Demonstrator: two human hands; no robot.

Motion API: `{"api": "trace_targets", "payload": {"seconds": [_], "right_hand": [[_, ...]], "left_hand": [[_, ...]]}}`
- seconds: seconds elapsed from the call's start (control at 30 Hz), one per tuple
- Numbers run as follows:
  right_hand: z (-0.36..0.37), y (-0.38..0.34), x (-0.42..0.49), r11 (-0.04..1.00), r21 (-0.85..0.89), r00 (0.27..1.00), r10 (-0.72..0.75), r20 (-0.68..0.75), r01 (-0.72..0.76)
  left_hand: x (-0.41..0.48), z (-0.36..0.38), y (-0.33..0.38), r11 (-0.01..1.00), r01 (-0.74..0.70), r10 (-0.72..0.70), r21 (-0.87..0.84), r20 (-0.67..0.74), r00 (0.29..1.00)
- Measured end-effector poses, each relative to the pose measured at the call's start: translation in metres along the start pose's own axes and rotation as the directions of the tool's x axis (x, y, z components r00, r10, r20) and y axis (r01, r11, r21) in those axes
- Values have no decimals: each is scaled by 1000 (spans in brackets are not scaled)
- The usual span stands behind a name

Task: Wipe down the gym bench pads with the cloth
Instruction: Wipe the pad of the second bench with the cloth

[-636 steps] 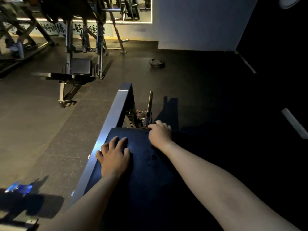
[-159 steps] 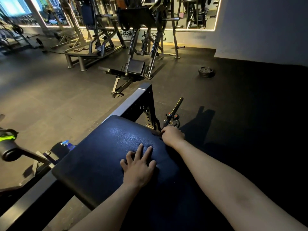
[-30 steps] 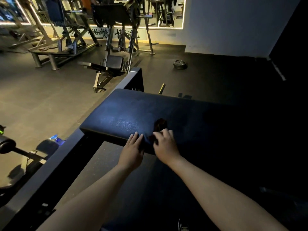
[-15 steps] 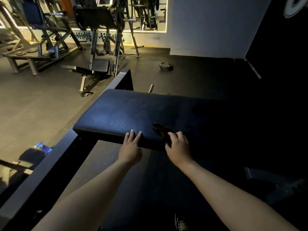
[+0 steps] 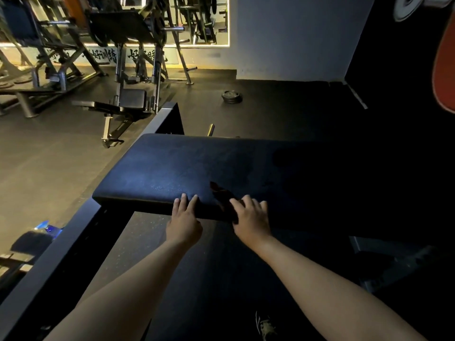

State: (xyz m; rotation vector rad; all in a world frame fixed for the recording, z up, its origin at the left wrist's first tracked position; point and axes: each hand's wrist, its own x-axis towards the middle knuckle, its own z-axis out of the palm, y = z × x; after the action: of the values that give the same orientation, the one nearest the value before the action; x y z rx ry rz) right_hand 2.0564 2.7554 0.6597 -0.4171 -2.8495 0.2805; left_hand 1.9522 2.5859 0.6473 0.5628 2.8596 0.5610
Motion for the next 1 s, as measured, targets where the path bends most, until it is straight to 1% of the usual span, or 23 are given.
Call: {"api": "trace_targets", "payload": {"seconds": [0.1,0.17,0.23,0.27,0.33,0.4,0.47,0.5,0.57,0.67,0.77,0.87,1.0], "right_hand": [[0,29,-24,990,-16,987,136,-82,-138],[-2,38,-32,979,-2,968,200,-150,-202],[-3,33,-27,976,38,958,218,-188,-214],[-2,26,-21,979,70,959,201,-198,-191],[-1,1,-2,986,137,979,120,-165,-98],[0,-23,15,986,168,998,18,-65,-7],[1,-33,25,991,135,998,-7,56,0],[1,-32,26,995,105,996,-8,86,-1],[-3,-21,22,996,85,997,9,78,-15],[-8,9,4,995,93,998,45,42,-48],[-15,44,-23,992,80,995,95,-13,-94],[-26,82,-48,982,42,980,189,-66,-187],[-33,119,-74,928,52,914,372,-159,-369]], "left_hand": [[-4,-1,5,1000,15,-15,2,-1,1000],[-6,-2,13,999,28,-28,22,7,1000],[-7,-2,23,998,39,-39,42,20,999],[-9,-1,28,998,24,-25,59,31,999],[-13,3,38,994,-49,44,96,49,998],[-17,7,43,992,-89,83,90,66,994],[-16,7,41,990,-86,80,113,61,995],[-15,7,38,987,-82,75,138,53,996],[-12,6,39,981,-82,77,178,34,996],[-11,11,54,982,-93,91,166,18,996],[-15,24,76,958,-204,202,202,29,979],[-18,32,86,972,-190,188,138,29,982],[-18,32,77,964,-218,214,155,44,976]]}}
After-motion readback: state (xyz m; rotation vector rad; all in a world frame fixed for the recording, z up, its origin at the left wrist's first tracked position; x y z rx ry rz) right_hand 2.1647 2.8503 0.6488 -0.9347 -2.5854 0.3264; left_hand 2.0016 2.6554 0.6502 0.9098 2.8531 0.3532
